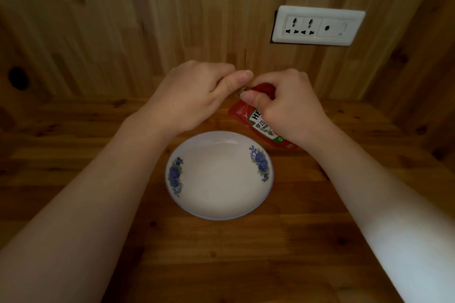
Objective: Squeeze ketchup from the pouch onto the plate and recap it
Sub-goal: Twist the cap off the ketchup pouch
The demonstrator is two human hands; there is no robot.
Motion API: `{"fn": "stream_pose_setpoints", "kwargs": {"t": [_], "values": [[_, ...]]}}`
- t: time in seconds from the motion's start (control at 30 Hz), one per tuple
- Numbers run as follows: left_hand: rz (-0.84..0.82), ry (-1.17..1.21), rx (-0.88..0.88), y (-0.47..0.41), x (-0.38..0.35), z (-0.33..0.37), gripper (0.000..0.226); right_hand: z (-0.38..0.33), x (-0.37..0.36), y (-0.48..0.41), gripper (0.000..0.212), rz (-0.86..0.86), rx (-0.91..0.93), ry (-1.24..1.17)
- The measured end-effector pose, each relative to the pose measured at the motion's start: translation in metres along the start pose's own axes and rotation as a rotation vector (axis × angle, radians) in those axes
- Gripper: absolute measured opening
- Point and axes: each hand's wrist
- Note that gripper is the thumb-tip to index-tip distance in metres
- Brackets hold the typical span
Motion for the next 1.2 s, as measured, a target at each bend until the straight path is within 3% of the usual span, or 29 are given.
{"fn": "stream_pose_setpoints", "kwargs": {"t": [0.17,0.3,0.53,0.63,0.83,1.1,1.2], "values": [[0.002,0.415,-0.027,-0.0005,0.0070,-0.0040,0.022,0.0028,-0.0015,-0.0004,0.016,-0.009,-0.019,-0.020],[0.027,0.383,-0.019,-0.0034,0.0058,-0.0058,0.021,0.0036,0.0007,-0.0019,0.025,0.017,-0.020,-0.036],[0.060,0.318,0.039,-0.0035,-0.0015,-0.0061,0.005,0.0049,-0.0040,-0.0010,0.014,-0.025,-0.017,-0.021],[0.043,0.215,0.056,-0.0022,0.0005,-0.0057,0.021,0.0059,-0.0057,-0.0010,0.015,-0.033,-0.009,-0.016],[0.013,0.357,0.020,-0.0018,0.0058,-0.0017,0.028,0.0071,-0.0051,-0.0014,0.023,0.001,-0.016,-0.063],[0.046,0.316,0.062,-0.0026,0.0003,-0.0082,0.005,0.0092,-0.0074,-0.0020,0.013,-0.031,-0.029,-0.057],[0.034,0.306,0.069,-0.0018,0.0008,-0.0080,0.014,0.0098,-0.0076,-0.0018,0.014,-0.045,-0.037,-0.048]]}}
Point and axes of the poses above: each hand's wrist, its own y-axis away from the middle knuckle, its own x-axis out of the back of the hand, z = x × y, and after that the axes turned 11 degrees about y, right-handed
